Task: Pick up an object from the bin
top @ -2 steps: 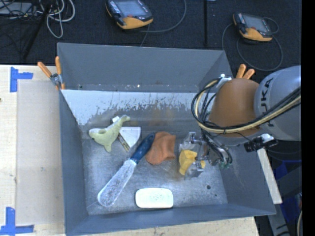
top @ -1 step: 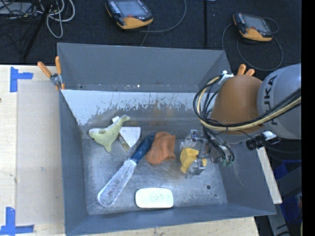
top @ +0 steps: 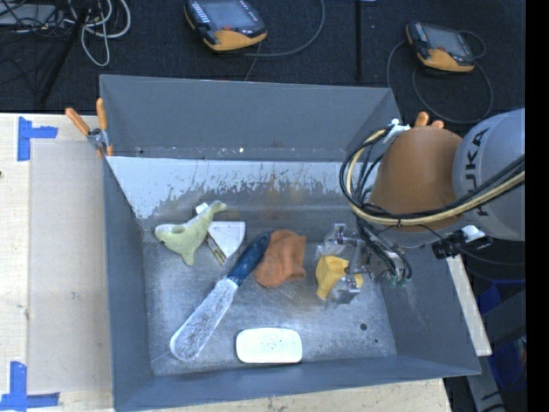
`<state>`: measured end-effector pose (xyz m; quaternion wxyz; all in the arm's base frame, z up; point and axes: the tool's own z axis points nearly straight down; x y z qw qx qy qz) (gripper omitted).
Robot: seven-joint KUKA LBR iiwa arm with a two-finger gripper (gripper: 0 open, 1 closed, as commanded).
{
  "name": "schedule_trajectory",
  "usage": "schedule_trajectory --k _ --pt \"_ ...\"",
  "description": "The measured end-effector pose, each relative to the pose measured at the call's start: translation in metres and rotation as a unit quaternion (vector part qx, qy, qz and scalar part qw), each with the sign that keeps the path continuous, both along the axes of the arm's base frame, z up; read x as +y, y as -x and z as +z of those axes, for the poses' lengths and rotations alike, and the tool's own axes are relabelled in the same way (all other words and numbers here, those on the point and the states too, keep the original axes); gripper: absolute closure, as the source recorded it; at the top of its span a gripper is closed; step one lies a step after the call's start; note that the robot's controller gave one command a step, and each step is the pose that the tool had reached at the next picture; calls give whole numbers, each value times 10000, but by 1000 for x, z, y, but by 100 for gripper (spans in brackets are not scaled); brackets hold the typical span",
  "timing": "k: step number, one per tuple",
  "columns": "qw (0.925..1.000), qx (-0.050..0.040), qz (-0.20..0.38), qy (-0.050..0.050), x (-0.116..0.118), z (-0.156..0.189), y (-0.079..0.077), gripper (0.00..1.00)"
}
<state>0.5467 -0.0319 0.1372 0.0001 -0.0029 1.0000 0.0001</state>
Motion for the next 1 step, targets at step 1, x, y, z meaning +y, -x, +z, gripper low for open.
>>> schedule_trajectory --k 1 --pt "10000 8 2 -1 0 10 0 100"
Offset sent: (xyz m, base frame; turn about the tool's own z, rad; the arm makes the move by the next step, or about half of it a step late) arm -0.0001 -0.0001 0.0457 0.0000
